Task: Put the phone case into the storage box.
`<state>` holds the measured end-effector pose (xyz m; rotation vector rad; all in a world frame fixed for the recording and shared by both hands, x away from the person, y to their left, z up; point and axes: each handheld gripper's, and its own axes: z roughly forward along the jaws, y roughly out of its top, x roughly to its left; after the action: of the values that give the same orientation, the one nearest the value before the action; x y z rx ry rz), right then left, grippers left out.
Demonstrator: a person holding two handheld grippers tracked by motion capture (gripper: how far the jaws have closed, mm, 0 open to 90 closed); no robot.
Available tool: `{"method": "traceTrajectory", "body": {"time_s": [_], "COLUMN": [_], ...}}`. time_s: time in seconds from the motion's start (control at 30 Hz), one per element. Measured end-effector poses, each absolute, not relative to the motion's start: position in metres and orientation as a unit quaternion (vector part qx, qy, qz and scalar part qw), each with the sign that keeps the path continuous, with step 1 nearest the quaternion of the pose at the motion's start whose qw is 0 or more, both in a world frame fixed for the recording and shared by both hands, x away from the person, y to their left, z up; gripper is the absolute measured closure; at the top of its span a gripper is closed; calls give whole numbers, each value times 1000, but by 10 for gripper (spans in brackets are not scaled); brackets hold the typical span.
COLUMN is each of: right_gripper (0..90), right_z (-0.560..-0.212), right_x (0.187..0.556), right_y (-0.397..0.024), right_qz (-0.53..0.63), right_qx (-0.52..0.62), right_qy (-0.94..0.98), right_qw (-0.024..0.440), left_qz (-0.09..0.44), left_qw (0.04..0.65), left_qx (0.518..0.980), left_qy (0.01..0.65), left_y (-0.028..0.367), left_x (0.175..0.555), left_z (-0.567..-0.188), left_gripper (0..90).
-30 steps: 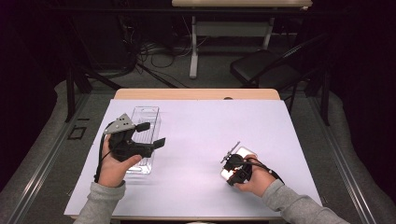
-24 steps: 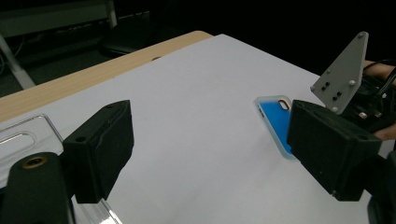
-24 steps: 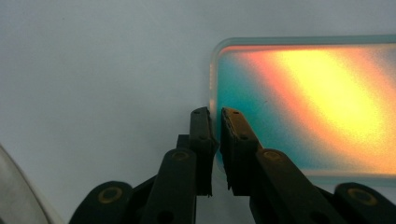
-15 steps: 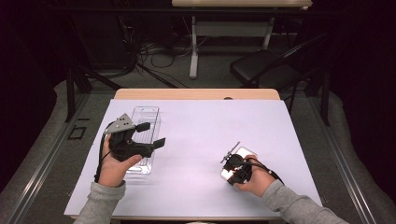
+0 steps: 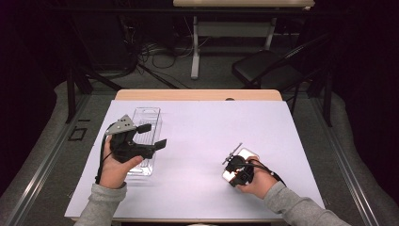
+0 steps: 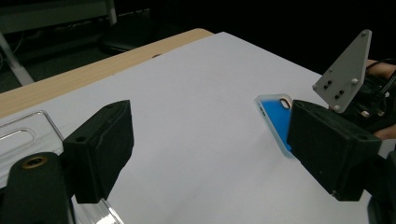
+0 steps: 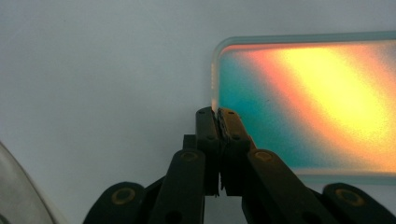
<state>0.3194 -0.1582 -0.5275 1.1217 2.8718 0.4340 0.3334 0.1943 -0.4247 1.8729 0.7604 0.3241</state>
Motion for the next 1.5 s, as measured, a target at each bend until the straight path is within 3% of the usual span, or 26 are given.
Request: {"method": "traceTrajectory", "body": {"time_s": [1.5], "right_gripper": [890], "right_z": [-526], "right_x": [319], "right_y": [-159], "right_qz": [133], "right_qx": [352], "right_qy": [927], "right_qw": [13], "left_qz": [135], "left_qw": [519], "left_qx": [781], "left_qy": [319], "left_y": [195], "left_x": [334], "left_z": [-425], "left_gripper": [152]}}
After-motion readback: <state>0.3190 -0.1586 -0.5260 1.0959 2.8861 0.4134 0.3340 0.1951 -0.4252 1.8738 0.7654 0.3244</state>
